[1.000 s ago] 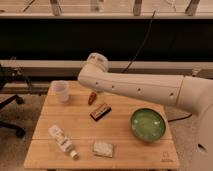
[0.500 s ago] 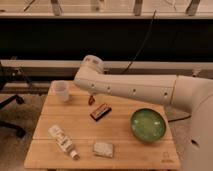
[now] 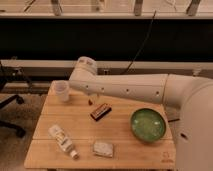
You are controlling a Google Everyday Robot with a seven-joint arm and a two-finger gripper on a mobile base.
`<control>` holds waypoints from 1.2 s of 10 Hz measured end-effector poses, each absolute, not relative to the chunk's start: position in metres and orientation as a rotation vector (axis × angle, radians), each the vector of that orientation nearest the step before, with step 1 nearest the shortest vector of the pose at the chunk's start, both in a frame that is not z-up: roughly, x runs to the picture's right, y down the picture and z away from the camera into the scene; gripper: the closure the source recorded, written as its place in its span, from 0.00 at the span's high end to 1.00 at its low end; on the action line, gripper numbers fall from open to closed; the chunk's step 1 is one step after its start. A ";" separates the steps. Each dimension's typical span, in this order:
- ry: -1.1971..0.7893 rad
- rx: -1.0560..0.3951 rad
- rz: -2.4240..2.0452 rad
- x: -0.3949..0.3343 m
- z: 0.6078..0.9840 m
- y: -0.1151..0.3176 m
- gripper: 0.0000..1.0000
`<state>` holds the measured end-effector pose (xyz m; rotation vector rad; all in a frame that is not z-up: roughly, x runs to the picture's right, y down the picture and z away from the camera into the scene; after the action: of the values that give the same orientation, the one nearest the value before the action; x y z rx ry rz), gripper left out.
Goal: Place the ceramic cup in the ceramic bowl
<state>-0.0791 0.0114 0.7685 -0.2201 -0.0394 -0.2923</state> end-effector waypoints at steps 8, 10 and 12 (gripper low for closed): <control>-0.067 -0.195 -0.293 -0.110 0.787 0.007 0.80; -0.075 -0.191 -0.298 -0.120 0.791 0.005 0.80; -0.097 -0.206 -0.315 -0.114 0.791 0.005 0.80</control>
<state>-0.1145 0.0047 0.7913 -0.2061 -0.0970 -0.3151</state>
